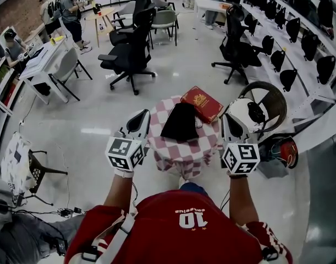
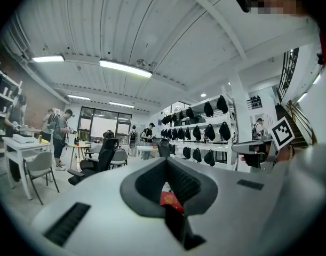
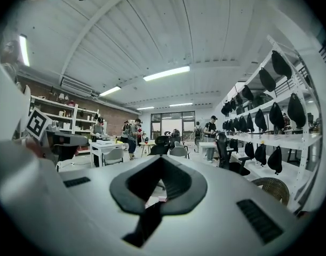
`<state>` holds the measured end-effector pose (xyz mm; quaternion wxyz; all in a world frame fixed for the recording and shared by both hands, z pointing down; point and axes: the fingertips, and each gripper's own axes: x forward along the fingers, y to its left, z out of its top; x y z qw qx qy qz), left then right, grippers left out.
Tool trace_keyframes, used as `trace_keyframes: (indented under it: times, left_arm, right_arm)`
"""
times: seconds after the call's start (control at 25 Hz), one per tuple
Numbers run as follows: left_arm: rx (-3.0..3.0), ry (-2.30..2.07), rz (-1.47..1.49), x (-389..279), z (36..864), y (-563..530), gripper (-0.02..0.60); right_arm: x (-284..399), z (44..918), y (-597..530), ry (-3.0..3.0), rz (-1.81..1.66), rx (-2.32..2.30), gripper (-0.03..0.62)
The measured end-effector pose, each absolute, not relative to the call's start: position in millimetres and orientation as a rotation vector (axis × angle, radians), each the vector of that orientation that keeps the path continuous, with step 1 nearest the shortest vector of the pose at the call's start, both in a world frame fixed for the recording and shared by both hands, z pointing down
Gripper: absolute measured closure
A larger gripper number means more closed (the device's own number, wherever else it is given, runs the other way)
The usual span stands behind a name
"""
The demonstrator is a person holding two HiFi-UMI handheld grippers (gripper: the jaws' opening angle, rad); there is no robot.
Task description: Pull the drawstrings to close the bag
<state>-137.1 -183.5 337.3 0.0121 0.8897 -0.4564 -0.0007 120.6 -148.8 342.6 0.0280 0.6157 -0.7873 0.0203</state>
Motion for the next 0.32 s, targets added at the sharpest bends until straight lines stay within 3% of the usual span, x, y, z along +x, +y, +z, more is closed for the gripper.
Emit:
trace_keyframes:
  times: [0.32]
  left_arm:
    - [2.763, -1.397, -0.036, -136.3, 338.4, -183.6, 0.572]
  right_arm:
    - [128.1, 350.2, -148.4, -2.408, 0.089, 1.932, 0.580]
